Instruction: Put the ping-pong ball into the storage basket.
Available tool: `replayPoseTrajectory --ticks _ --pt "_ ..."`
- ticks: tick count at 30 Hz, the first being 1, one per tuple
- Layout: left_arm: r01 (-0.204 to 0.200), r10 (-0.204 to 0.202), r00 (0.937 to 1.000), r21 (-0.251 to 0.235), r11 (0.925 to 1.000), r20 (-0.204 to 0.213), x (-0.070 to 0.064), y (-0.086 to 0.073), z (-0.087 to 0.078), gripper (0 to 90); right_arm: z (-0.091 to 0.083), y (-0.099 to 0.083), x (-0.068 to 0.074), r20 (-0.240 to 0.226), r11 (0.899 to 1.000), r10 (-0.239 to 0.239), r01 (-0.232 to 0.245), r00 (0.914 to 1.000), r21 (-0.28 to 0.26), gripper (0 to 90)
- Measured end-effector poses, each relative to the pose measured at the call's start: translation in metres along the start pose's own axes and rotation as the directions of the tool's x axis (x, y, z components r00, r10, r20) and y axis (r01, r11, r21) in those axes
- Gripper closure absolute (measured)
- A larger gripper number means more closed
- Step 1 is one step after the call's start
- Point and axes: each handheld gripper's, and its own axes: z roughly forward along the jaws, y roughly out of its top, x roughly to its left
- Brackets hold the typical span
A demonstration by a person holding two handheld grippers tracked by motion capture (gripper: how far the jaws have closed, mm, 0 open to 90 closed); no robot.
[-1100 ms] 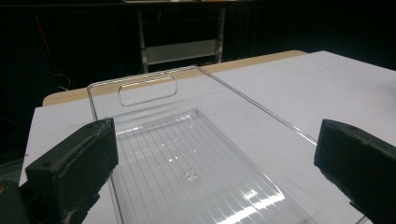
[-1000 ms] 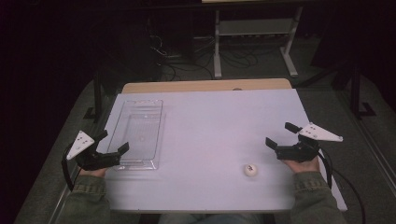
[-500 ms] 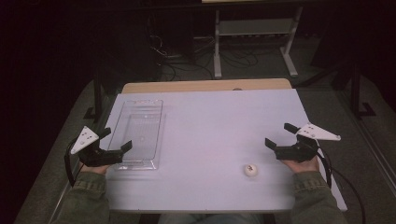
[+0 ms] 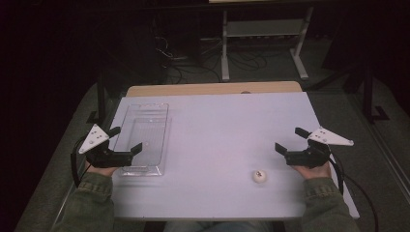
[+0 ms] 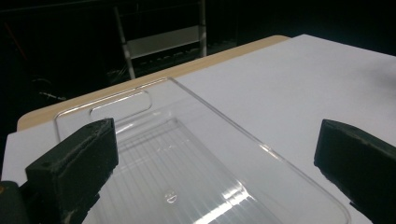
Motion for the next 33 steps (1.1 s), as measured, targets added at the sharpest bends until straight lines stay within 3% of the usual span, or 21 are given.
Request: replayPoseTrajectory --ticks 3,5,11,22,33 --pt "-0.01 0.01 0.9999 0.009 0.9999 0.013 -0.002 0.003 0.003 0.0 0.0 0.0 0.0 -0.001 1.0 0.0 0.0 1.0 0.0 0.0" --pt "-0.024 0.022 0.9987 0.033 0.9992 0.045 -0.004 0.007 0.006 0.0 0.0 0.0 0.0 -0.001 1.0 0.001 -0.001 1.0 0.0 0.0" --pt "-0.07 0.065 0.9954 0.07 0.9951 0.071 -0.007 0.015 0.009 0.0 -0.001 0.0 0.0 -0.003 1.0 0.005 -0.005 1.0 -0.006 0.0" --pt "-0.106 0.096 0.9897 0.087 0.9906 0.106 -0.014 0.028 0.017 0.0 -0.002 0.001 -0.001 -0.002 1.0 0.007 -0.007 1.0 -0.012 0.0" --pt "-0.17 0.15 0.9754 0.117 0.9785 0.162 -0.024 0.04 0.028 0.0 -0.002 0.001 -0.001 -0.003 1.0 0.009 -0.009 1.0 -0.015 0.0"
